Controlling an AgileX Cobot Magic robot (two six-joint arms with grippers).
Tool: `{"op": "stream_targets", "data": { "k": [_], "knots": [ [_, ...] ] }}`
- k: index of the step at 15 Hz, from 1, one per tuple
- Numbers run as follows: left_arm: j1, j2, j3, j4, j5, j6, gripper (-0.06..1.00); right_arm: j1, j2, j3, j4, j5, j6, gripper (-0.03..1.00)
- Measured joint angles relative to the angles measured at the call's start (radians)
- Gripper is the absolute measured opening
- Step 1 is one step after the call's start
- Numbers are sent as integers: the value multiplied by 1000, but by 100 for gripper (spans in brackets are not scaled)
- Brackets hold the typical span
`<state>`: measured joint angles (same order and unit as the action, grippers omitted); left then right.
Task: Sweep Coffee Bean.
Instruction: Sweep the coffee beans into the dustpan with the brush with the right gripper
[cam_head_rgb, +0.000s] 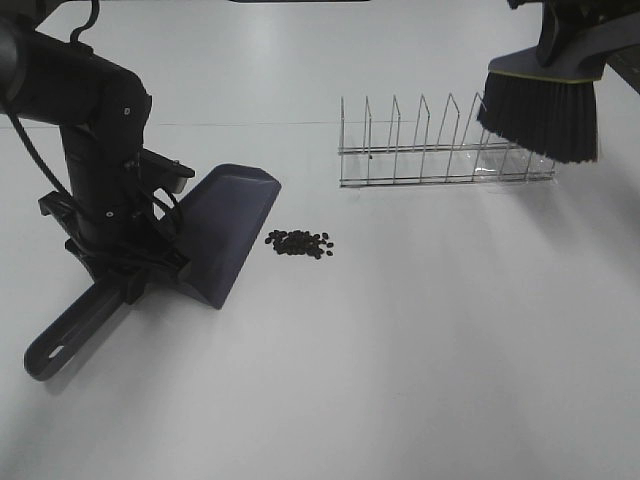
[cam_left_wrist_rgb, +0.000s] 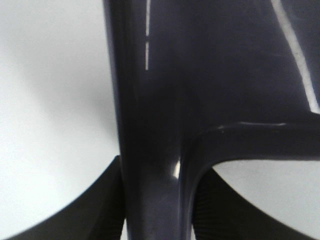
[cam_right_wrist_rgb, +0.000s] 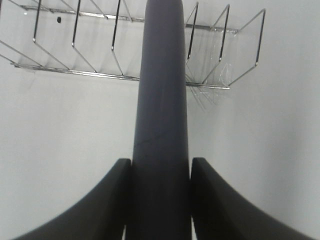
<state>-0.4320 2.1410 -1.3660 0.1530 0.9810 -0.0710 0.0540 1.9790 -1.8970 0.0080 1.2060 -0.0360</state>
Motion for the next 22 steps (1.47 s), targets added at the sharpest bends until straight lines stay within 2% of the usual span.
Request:
{"op": "stream_targets", "data": {
  "k": [5,7,9,10,13,15,19,22],
  "knots": [
    [0,0,0,-3,12,-1,34,24,-100,4,-8,19,0,31],
    [0,0,0,-3,21,-1,34,82,-139,69,-52,-4,2,31],
    [0,0,0,-4,26,-1,34,169,-241,312,-125,-197,96,31],
    [0,0,0,-4,28,-1,34,181,-257,367,-136,-236,114,31],
    [0,0,0,-4,61,-1,34,207,-326,663,-173,-495,194,31],
    [0,0,-2,1,77,-1,34,210,-322,797,-174,-592,202,31],
    [-3,4,-11,6,80,-1,34,215,-275,840,-179,-672,182,31],
    [-54,58,-40,3,117,3,34,295,-206,837,-258,-674,154,31]
  ]
}}
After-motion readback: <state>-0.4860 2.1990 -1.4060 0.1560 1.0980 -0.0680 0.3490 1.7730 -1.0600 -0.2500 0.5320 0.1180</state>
